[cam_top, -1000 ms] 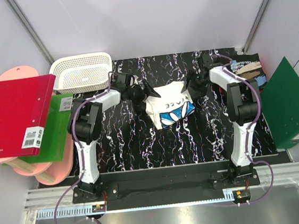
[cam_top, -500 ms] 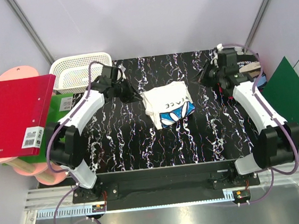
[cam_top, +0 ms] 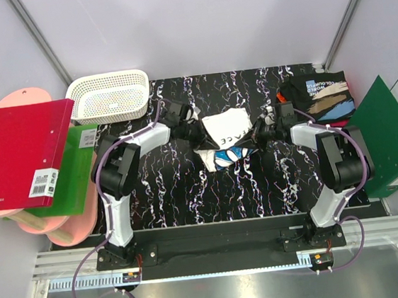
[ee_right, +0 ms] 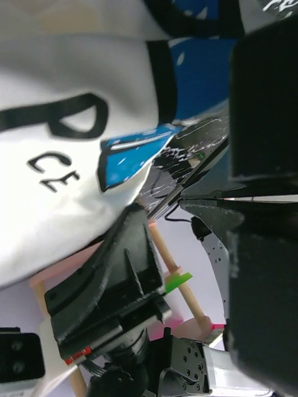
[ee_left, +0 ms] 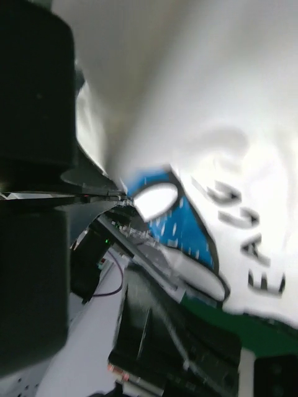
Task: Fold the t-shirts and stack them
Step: Smooth out wrinkles on the folded tshirt
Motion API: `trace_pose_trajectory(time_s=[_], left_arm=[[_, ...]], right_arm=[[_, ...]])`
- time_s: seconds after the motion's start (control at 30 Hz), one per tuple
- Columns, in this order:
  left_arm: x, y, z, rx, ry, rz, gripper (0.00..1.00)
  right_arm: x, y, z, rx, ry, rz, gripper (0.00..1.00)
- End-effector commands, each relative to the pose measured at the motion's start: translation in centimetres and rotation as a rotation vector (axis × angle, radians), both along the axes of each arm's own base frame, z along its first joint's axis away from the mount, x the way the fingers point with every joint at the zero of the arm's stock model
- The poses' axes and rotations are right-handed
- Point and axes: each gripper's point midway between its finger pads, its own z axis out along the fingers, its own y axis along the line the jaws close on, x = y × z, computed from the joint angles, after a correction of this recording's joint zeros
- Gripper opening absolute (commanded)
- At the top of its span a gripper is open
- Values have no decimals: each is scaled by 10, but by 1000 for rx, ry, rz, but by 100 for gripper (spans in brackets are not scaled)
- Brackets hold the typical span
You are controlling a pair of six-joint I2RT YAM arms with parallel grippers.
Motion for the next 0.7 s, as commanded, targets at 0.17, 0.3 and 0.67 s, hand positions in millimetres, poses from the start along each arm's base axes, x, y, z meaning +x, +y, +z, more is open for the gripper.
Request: trace_pose_trajectory(time_s=[0.17,0.3,0.67], left_arm=[[18,-23,106,-224,-194,-22,0],[22,-26,84,-215,-151,-32,0],[25,9,-18,-93,78,13,0]], right_arm=[[25,9,9,56,-50,12,0],[24,9,-6,50,-9,15,0],[14,-8,-55,-136,162,-20,0]])
